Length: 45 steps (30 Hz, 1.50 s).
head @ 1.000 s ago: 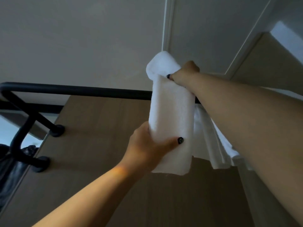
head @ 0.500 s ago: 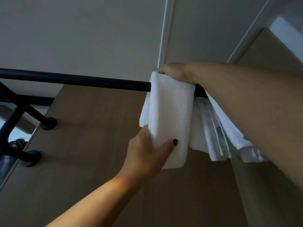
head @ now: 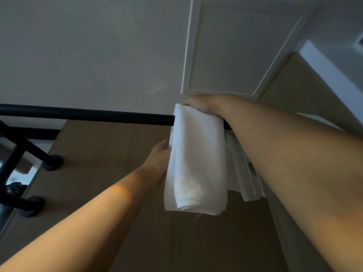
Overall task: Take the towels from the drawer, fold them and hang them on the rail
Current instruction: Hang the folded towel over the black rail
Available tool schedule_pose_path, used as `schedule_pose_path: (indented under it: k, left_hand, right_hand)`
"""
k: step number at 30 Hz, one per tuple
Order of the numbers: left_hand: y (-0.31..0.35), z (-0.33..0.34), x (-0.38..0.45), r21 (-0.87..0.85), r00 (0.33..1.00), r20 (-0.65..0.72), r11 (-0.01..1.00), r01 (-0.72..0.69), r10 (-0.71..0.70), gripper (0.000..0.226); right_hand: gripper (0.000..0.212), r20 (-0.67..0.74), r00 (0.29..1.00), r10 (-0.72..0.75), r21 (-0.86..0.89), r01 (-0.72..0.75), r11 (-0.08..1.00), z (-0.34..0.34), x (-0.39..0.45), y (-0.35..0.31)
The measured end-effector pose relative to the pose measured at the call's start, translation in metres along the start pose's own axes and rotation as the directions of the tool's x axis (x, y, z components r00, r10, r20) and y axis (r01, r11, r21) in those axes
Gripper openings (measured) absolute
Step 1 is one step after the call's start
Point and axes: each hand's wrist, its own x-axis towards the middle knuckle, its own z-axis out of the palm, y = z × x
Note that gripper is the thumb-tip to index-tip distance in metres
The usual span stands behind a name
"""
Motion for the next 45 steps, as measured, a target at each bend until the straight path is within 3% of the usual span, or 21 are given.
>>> schedule_pose_path:
  k: [3, 5, 8, 10, 11, 14, 18, 21, 23, 26, 28, 30, 32, 37, 41, 45]
  left_hand:
    - [0.001, 0.006, -0.006, 0.083, 0.997, -0.065, 0.996, -0.033, 0.039, 0.009]
    - [0.002, 0.012, -0.013, 0.074, 0.993, -0.105, 0.996, -0.046, 0.054, 0.014]
    - [-0.003, 0.015, -0.027, 0.045, 0.992, -0.110, 0.997, -0.058, 0.062, 0.014]
    - [-0.009, 0.013, -0.035, -0.035, 0.992, -0.112, 0.997, -0.062, 0.058, 0.010]
    - [-0.013, 0.012, -0.038, -0.062, 0.992, -0.107, 0.996, -0.067, 0.060, 0.008]
    - [-0.018, 0.013, -0.054, -0.101, 0.997, -0.064, 0.994, -0.052, 0.046, 0.036]
    - [-0.019, 0.016, -0.070, -0.108, 1.000, -0.020, 0.994, -0.019, 0.017, 0.010]
    - [-0.014, 0.014, -0.071, -0.137, 1.000, -0.022, 0.990, 0.007, -0.010, 0.017]
    - [-0.009, 0.013, -0.070, -0.183, 0.998, -0.031, 0.982, 0.044, -0.051, 0.024]
    - [0.002, 0.006, -0.068, -0.292, 0.987, -0.040, 0.947, 0.135, -0.153, 0.045]
    - [0.014, -0.003, -0.064, -0.225, 0.987, 0.000, 0.962, 0.158, -0.162, 0.068]
    - [0.027, -0.005, -0.061, -0.083, 0.989, 0.073, 0.987, 0.135, -0.129, 0.076]
    - [0.039, -0.002, -0.059, 0.013, 0.984, 0.117, 0.991, 0.130, -0.131, 0.068]
    - [0.030, 0.013, -0.054, 0.106, 0.994, -0.057, 0.989, 0.100, -0.094, 0.048]
    - [0.014, 0.025, -0.062, 0.142, 0.989, -0.147, 0.989, 0.033, -0.012, 0.044]
    - [0.007, 0.027, -0.065, 0.110, 0.984, -0.176, 0.994, 0.017, 0.003, 0.046]
  right_hand:
    - [0.027, -0.258, 0.960, 0.107, 0.106, -0.082, 0.991, 0.007, -0.009, 0.002]
    - [0.030, -0.402, 0.914, 0.049, 0.035, -0.038, 0.999, 0.018, -0.024, -0.001]
    - [0.033, -0.417, 0.903, -0.103, -0.137, 0.049, 0.989, 0.046, -0.059, 0.002]
    - [0.051, -0.388, 0.917, -0.090, -0.154, 0.032, 0.988, 0.057, -0.080, 0.009]
    - [0.056, -0.381, 0.923, -0.055, -0.098, 0.019, 0.995, 0.060, -0.089, 0.014]
    - [0.062, -0.420, 0.905, 0.064, 0.135, -0.007, 0.991, 0.068, -0.107, 0.018]
    - [0.057, -0.513, 0.830, 0.218, 0.445, 0.040, 0.895, 0.086, -0.124, 0.008]
    - [0.036, -0.473, 0.807, 0.353, 0.675, 0.074, 0.734, 0.093, -0.131, 0.009]
    - [0.039, -0.306, 0.868, 0.392, 0.803, 0.015, 0.596, 0.092, -0.136, 0.013]
    - [0.037, -0.017, 0.943, 0.332, 0.901, -0.130, 0.413, 0.092, -0.142, 0.020]
    - [0.039, 0.063, 0.957, 0.282, 0.908, -0.172, 0.382, 0.096, -0.145, 0.024]
    - [0.044, 0.042, 0.957, 0.287, 0.903, -0.160, 0.399, 0.098, -0.146, 0.028]
    - [0.042, -0.004, 0.952, 0.307, 0.907, -0.125, 0.401, 0.099, -0.146, 0.027]
    - [0.019, -0.215, 0.865, 0.454, 0.909, 0.008, 0.417, 0.111, -0.151, 0.020]
    - [0.040, -0.280, 0.782, 0.557, 0.910, 0.032, 0.412, 0.116, -0.153, 0.017]
    - [0.051, -0.277, 0.783, 0.557, 0.919, 0.046, 0.393, 0.113, -0.155, 0.019]
